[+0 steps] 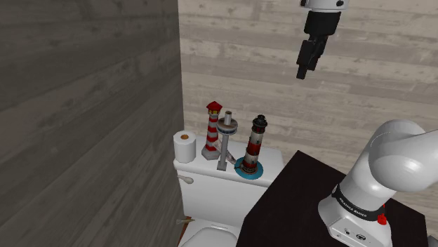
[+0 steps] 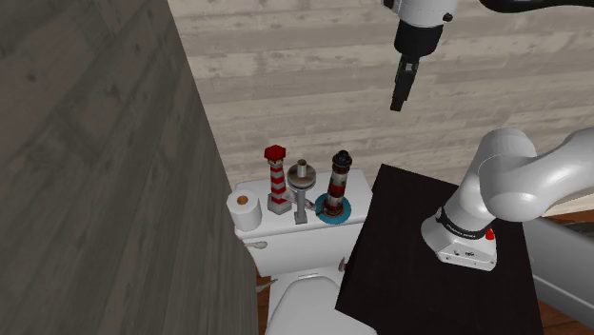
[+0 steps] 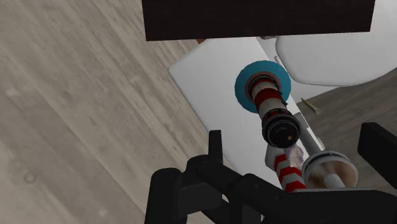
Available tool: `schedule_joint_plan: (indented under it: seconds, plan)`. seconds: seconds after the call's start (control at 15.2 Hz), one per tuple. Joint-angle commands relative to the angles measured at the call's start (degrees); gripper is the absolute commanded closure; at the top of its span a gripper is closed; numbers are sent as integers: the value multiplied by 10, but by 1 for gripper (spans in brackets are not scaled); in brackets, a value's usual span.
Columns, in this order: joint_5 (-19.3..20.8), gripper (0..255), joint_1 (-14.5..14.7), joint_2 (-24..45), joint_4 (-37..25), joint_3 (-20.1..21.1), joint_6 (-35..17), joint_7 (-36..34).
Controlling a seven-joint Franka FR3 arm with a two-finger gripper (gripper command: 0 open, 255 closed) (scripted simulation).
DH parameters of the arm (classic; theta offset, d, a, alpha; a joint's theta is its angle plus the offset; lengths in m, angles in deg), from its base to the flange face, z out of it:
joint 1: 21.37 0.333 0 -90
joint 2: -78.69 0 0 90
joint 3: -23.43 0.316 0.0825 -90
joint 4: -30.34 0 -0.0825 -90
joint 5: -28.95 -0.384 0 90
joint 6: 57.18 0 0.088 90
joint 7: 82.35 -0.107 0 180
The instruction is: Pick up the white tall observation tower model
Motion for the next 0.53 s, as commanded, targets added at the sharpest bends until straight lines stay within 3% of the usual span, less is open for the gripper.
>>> schedule_joint_plan:
  seconds: [0.0,0.46]
  plan:
    - [0,0,0,0,0,0,0,0]
    - [-27,0,10,88,34,28,-129,-36]
